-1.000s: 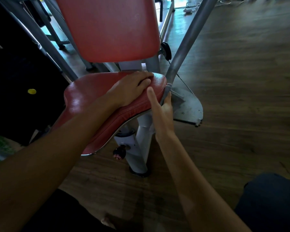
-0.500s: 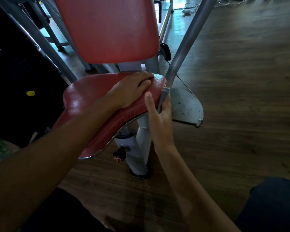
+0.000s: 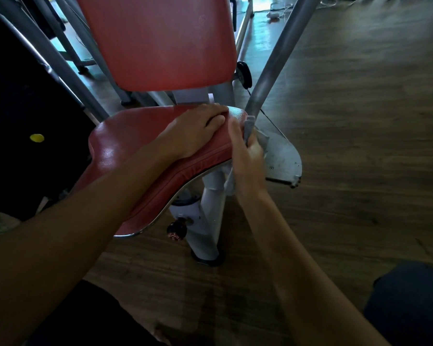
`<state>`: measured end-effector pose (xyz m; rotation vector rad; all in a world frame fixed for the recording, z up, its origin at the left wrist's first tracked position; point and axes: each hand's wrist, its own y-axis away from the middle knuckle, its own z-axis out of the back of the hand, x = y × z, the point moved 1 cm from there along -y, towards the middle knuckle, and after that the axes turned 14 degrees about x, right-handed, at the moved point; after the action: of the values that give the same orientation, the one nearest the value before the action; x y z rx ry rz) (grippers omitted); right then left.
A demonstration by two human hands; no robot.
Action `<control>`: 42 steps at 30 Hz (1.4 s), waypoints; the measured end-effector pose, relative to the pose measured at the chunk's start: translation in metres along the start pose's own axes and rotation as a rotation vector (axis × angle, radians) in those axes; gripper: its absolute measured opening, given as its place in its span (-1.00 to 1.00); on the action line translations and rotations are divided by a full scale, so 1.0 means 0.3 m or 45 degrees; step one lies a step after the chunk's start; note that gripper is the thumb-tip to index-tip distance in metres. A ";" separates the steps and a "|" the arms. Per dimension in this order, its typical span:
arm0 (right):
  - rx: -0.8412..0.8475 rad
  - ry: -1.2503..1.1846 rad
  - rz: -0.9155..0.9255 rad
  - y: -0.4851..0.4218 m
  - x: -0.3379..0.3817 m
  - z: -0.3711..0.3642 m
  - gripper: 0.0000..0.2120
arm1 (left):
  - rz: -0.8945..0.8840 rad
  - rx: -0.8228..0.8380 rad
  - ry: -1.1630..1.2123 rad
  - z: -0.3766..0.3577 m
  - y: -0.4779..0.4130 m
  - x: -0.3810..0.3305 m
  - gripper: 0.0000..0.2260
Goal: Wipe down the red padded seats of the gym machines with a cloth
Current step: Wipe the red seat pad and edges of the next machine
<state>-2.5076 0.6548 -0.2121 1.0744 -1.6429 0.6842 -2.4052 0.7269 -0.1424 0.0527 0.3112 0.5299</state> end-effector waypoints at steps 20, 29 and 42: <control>0.145 0.880 0.190 0.099 0.045 -0.050 -0.29 | 0.251 -0.218 0.225 0.037 0.042 -0.008 -0.71; 0.686 1.824 0.161 0.015 0.148 -0.196 -0.35 | 0.716 -0.147 0.250 0.082 0.365 0.179 -0.67; 0.575 2.134 -0.073 -0.115 0.145 -0.213 -0.32 | 0.823 -0.180 0.260 0.047 0.391 0.171 -0.61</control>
<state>-2.4527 0.6791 -0.1526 0.4296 0.0016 1.3864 -2.4163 0.8544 -0.1280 -0.0409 0.4570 1.2018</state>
